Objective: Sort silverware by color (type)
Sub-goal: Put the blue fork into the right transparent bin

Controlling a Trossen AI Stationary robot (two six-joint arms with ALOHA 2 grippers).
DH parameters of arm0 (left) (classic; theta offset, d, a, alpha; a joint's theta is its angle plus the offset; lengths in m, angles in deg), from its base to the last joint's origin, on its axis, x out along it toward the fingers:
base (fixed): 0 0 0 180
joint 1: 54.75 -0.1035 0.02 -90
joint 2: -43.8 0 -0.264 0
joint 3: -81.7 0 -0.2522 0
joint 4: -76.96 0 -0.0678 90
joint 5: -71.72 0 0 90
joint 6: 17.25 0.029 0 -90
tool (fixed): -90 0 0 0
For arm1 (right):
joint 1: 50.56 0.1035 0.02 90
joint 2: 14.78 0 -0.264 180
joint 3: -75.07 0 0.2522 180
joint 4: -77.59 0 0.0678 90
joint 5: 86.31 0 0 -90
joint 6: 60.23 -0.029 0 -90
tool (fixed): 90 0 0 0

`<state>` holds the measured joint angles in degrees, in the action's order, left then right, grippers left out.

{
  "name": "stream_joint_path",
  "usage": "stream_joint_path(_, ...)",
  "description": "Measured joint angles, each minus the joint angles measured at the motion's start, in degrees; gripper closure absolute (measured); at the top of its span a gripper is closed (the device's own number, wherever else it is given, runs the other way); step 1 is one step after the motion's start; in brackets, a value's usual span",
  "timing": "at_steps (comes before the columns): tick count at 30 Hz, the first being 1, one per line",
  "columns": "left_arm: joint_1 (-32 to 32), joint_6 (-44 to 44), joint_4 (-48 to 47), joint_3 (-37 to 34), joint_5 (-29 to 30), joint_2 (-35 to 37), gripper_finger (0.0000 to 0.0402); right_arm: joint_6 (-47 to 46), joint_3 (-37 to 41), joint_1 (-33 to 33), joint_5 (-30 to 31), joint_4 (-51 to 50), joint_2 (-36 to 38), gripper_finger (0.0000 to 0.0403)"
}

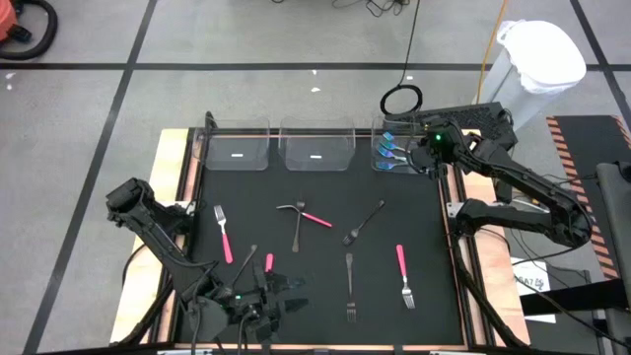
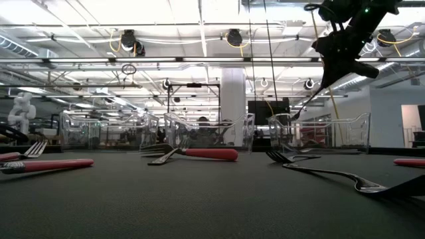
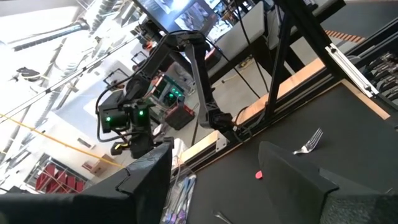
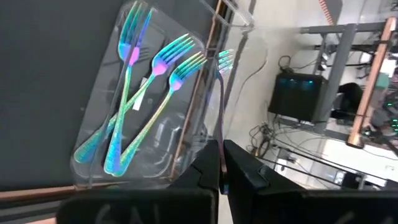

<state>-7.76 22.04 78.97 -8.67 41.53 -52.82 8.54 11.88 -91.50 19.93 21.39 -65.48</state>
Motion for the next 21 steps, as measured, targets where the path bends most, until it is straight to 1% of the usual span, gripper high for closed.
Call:
stream_joint_path(4, 0.00, -0.02, 0.00, 0.00, 0.00, 0.00, 0.0160, -0.51, 0.00, -1.57, -5.64, 0.00, -2.23, 0.0399)
stream_joint_path(12, 0.00, -0.02, -0.07, 0.00, 0.01, 0.00, 0.0160, -0.03, 0.00, -2.87, -6.04, 0.61, -7.90, 0.0397)
stream_joint_path(18, 0.00, -0.02, -0.34, 0.00, 0.00, 0.00, 0.0160, -0.47, 0.04, -2.91, -6.13, 0.25, -9.79, 0.0395)
stream_joint_path(21, 0.00, -0.02, -0.33, 0.00, 0.00, 0.00, 0.0160, -1.46, 0.04, -2.91, -8.88, -0.28, -9.81, 0.0394)
